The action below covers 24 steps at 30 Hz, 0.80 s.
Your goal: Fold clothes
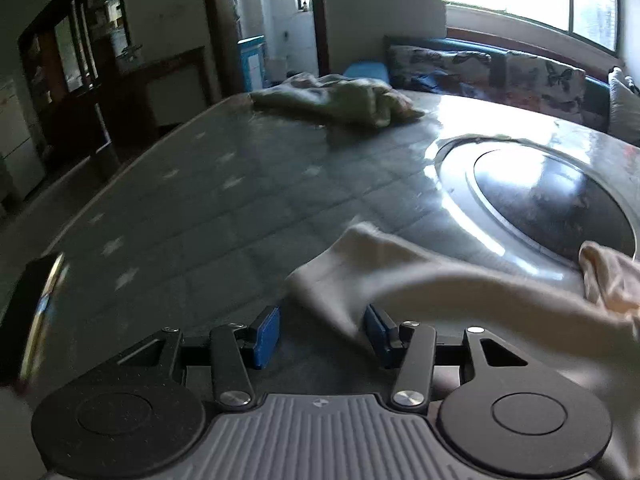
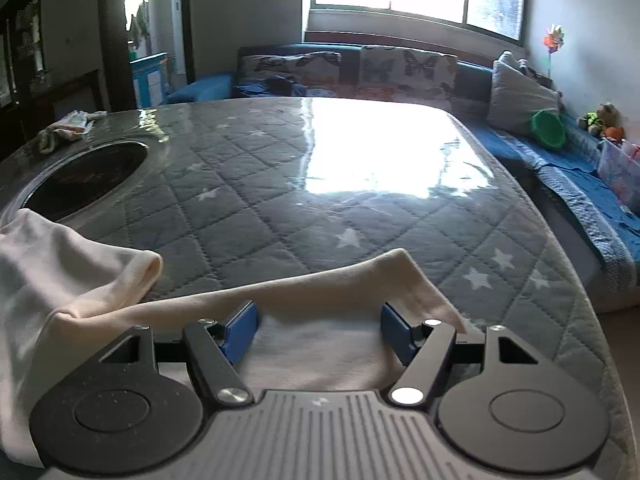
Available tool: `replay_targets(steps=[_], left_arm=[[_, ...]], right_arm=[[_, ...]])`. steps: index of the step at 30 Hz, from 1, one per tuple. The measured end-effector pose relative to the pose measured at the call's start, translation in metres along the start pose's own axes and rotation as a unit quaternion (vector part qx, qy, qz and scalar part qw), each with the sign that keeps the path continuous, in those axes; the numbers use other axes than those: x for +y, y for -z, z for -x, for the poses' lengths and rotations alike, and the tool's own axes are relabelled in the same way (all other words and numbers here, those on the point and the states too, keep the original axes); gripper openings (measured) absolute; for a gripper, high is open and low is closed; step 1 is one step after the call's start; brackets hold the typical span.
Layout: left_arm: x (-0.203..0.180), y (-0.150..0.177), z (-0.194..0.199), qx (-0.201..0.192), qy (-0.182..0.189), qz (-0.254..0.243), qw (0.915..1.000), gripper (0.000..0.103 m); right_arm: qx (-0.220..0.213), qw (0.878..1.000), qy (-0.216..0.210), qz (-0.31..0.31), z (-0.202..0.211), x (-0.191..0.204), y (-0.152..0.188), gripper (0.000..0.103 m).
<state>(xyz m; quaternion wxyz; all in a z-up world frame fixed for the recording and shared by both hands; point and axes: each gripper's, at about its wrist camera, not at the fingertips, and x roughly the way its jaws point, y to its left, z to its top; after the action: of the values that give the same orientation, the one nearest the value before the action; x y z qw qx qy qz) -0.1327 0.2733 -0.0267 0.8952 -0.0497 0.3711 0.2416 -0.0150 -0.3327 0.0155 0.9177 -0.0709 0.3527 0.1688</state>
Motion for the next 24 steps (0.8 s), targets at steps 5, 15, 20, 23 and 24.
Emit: replay_targets(steps=[5, 15, 20, 23, 24], left_arm=[[0.010, 0.003, 0.017, 0.003, 0.021, 0.013, 0.9997, 0.052], [-0.094, -0.035, 0.049, -0.051, 0.194, -0.067, 0.9775, 0.064], [-0.144, -0.041, 0.029, -0.037, 0.222, -0.117, 0.9672, 0.066], [-0.161, -0.043, 0.012, -0.023, 0.229, -0.131, 0.9644, 0.066], [-0.164, -0.043, 0.006, -0.017, 0.226, -0.131, 0.9652, 0.066]], right_arm=[[-0.015, 1.000, -0.009, 0.004, 0.010, 0.007, -0.008, 0.067], [-0.006, 0.987, -0.158, 0.021, 0.001, 0.065, -0.043, 0.060], [0.012, 0.985, -0.169, 0.025, -0.020, 0.077, -0.041, 0.057], [0.019, 0.985, -0.173, 0.017, -0.025, 0.077, -0.036, 0.051], [0.021, 0.984, -0.175, 0.014, -0.027, 0.077, -0.035, 0.050]])
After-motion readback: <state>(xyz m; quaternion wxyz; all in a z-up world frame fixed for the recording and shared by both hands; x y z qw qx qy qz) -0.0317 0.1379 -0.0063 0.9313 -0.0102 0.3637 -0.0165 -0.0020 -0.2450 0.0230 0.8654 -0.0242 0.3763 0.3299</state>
